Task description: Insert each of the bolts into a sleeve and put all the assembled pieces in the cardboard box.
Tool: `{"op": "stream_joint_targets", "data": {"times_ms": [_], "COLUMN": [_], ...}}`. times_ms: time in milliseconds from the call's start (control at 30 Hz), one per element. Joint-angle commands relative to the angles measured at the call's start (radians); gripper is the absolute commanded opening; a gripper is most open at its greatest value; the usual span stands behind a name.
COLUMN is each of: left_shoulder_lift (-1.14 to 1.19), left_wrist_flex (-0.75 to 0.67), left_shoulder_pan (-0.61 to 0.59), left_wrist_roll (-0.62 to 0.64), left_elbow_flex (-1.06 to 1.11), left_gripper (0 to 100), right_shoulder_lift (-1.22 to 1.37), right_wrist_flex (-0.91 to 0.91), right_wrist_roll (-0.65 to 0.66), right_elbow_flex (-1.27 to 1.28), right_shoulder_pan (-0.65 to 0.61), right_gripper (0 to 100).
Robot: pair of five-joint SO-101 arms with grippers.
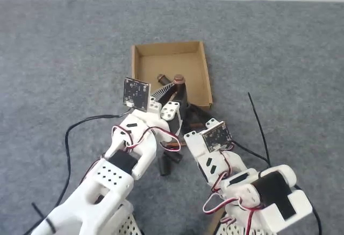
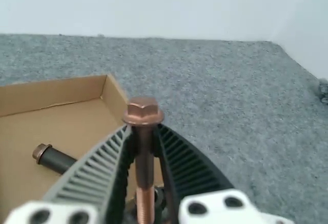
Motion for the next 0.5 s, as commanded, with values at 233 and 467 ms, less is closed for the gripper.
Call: {"op": "stream_joint_targets", "data": {"times_ms": [233,467], "left_shoulder_lift": [-0.043,-0.041], "left_wrist_flex": [-0.092,-0.089], "left_shoulder_pan": [-0.008,-0.009], "left_wrist_roll": [0.043,0.041], "left_elbow_flex": [-0.053,-0.053], "left_gripper": [1,1], "right_shoulder_lift": [-0.005,-0.008], "right_wrist_flex": [0.008,0.007], "right_wrist_roll": [0.021,0.021], "right_elbow_flex": [0.017,0.018], "right_shoulder_pan": [-0.021,-0.021], "right_gripper": [0.6,0.6]}}
